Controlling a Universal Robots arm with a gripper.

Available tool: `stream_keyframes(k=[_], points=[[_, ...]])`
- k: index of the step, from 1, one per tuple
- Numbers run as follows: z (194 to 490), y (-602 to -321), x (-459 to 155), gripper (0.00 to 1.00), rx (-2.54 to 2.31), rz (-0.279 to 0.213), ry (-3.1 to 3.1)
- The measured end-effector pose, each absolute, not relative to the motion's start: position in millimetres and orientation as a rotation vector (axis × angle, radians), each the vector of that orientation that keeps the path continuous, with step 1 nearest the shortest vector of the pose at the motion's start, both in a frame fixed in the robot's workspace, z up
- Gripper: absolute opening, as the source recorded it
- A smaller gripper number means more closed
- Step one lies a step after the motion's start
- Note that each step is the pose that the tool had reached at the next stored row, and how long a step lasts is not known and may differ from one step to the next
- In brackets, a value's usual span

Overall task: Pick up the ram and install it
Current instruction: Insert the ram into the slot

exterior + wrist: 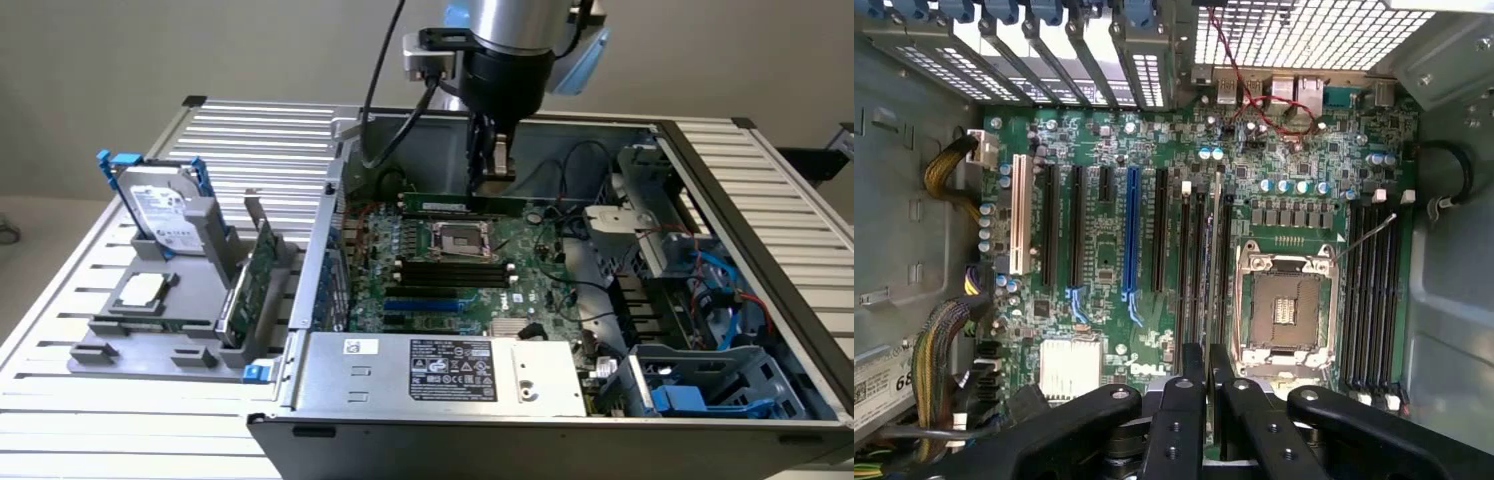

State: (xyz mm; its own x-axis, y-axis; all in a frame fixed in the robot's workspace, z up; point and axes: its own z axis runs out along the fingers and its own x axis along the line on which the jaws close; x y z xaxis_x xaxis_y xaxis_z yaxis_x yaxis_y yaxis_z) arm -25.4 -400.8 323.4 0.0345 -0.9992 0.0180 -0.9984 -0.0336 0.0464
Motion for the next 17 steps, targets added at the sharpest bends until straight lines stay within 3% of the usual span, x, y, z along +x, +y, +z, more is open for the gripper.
stream_keyframes(k=[17], points=[[292,-404,-20,0.14,2.226,-0.03,-2.151]])
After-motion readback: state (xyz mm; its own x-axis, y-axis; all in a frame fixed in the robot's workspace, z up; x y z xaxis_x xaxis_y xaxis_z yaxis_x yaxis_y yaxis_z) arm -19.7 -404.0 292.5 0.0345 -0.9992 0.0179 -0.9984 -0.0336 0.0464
